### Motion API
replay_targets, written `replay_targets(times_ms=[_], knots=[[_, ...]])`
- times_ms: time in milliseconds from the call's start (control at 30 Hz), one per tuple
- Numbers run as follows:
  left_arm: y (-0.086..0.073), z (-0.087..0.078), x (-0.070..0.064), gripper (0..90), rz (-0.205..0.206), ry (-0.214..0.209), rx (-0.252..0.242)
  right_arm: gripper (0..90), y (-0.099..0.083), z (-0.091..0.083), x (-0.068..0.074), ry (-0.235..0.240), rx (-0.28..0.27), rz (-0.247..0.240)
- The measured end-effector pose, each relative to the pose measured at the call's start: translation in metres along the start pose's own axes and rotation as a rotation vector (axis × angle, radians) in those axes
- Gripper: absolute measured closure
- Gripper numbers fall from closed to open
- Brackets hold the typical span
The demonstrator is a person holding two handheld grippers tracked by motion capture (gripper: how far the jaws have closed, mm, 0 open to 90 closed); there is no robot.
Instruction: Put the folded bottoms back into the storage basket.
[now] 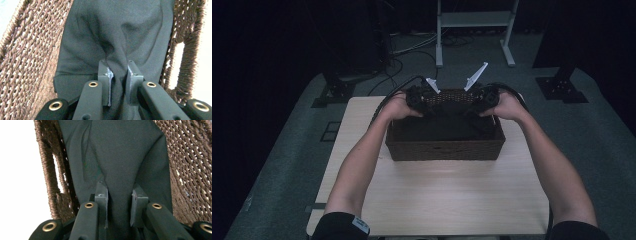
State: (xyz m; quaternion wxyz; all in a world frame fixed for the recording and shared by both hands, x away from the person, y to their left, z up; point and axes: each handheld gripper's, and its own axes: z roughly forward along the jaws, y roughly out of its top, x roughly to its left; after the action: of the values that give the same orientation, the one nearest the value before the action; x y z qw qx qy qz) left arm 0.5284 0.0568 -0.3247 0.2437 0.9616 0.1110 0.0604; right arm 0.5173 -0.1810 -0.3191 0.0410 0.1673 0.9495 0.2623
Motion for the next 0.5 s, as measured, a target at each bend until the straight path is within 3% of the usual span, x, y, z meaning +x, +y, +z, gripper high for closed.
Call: replay_targets(times_ms=[500], knots=[[-0.008,0.012,0.002,77.4,-0.004,-0.005,0.016,71.9,0.001,0.013,-0.001,0.010,0.030,-0.002]])
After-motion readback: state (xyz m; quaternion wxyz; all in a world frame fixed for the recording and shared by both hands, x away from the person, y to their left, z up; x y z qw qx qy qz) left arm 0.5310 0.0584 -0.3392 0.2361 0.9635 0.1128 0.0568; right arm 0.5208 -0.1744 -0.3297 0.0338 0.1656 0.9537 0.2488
